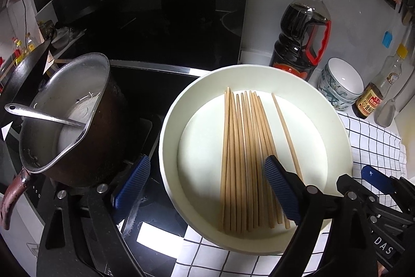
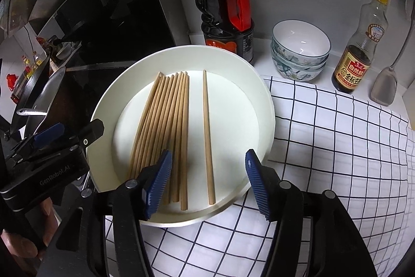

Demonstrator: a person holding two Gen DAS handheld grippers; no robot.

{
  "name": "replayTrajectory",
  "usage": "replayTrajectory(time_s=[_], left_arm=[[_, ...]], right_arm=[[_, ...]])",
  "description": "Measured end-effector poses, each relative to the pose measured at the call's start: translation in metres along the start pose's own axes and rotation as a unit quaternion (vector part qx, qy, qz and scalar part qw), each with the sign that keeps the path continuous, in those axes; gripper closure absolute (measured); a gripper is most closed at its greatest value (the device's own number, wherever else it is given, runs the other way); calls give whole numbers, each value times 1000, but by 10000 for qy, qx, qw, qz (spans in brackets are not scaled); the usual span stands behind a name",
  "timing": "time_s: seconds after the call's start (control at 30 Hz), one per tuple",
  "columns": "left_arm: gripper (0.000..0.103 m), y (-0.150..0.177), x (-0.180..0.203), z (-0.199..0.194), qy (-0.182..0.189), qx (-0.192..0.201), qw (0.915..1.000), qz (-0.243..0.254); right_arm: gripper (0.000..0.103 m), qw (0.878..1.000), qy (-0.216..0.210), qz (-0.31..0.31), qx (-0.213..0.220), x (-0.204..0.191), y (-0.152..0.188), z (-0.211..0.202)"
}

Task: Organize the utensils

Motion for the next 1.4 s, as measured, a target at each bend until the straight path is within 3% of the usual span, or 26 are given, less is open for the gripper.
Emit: replayTrajectory(time_s=[0.83,1.4], left_arm=[[7,6,8,-21,-90,13,9999,-56],[6,13,4,-21,-380,-144,9990,-204]], right_arm=[[41,9998,-150,89,62,10,7,-18],[40,9997,-236,26,13,11,12,-20]])
Point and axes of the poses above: each gripper's, at about its wrist camera, not at the fingertips, and z roughly the way its jaws point, x to its right, y to its underside, the point moved 9 cm from there along z, roughly the way its jaws point, and after that the axes turned 3 degrees about z, right-handed, at the moved point
